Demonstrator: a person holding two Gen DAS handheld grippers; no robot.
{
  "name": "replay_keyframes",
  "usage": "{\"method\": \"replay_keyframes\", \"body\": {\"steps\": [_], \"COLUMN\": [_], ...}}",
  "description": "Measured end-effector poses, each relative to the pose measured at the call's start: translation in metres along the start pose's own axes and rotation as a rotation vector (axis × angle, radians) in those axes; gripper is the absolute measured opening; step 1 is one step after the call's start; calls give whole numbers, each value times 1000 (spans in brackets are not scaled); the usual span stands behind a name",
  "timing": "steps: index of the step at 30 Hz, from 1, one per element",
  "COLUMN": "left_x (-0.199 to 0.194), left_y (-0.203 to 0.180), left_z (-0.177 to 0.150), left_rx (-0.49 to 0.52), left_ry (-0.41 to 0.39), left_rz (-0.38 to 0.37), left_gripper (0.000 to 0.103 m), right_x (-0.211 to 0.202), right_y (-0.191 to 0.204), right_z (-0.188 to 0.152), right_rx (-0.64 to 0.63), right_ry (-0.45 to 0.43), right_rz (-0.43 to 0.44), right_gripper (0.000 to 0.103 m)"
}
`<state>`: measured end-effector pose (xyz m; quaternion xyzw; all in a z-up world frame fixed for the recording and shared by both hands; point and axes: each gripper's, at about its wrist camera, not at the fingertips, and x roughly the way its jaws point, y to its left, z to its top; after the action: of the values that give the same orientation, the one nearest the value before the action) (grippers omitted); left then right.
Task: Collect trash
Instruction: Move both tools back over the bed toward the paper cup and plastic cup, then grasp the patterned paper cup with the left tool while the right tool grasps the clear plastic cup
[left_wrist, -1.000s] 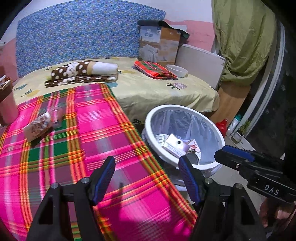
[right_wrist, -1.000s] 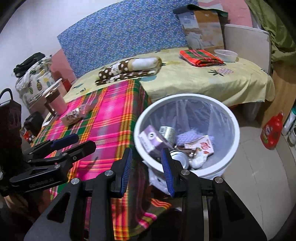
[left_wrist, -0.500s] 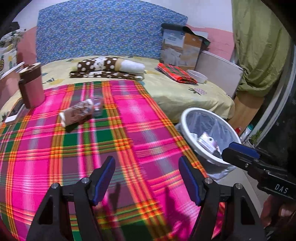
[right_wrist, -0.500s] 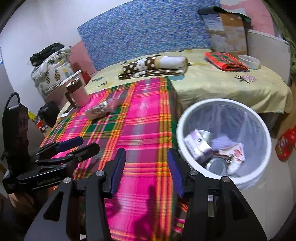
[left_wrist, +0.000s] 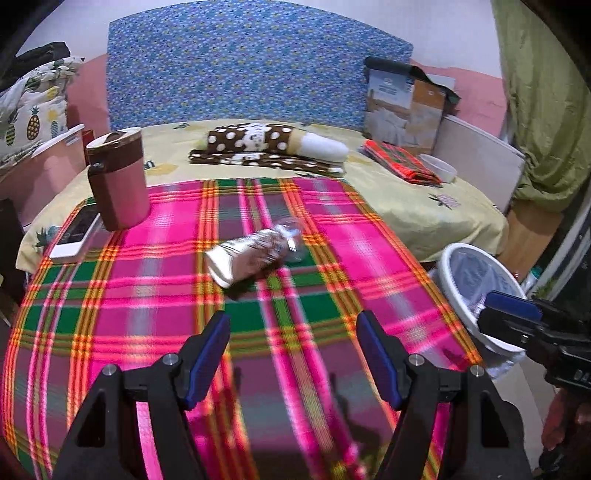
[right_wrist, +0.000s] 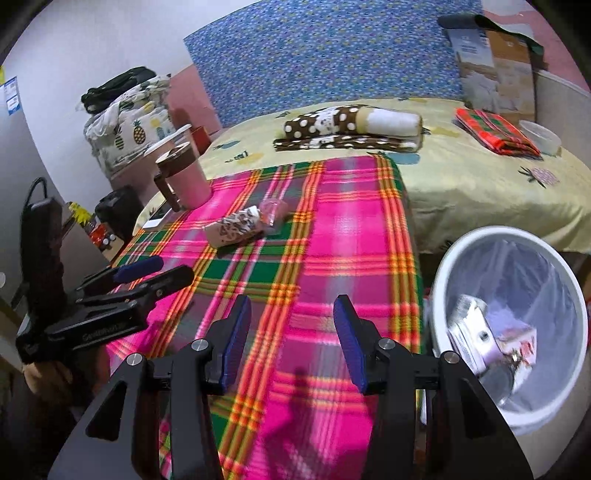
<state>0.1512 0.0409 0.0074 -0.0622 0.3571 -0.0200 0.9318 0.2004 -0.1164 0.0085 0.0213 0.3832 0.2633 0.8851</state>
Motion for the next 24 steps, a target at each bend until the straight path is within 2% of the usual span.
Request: {"method": "replay_keyframes", "body": {"steps": [13, 17, 19, 21, 22, 24], "left_x": [54, 71, 76, 82, 85, 89], "left_y": [22, 25, 27, 28, 29, 30], "left_z": [29, 33, 35, 36, 36, 35], "left_rx": [93, 105, 103, 106, 108, 111], "left_ry": [34, 49, 47, 57, 63, 74], "left_rz": [36, 45, 45, 39, 36, 31], "left_gripper": [72, 66, 62, 51, 49, 33], "right_x": [41, 51, 56, 61, 64, 71], "right_y": [9, 7, 6, 6, 6, 6], "right_z": [21, 26, 28, 31, 32, 36], "right_rx": [-43, -37, -37, -36, -36, -35], "right_ry": [65, 81, 86, 91, 89, 94], "right_rz": [14, 11, 12, 10, 12, 15], "right_gripper": [49, 49, 49, 49, 49, 49]}}
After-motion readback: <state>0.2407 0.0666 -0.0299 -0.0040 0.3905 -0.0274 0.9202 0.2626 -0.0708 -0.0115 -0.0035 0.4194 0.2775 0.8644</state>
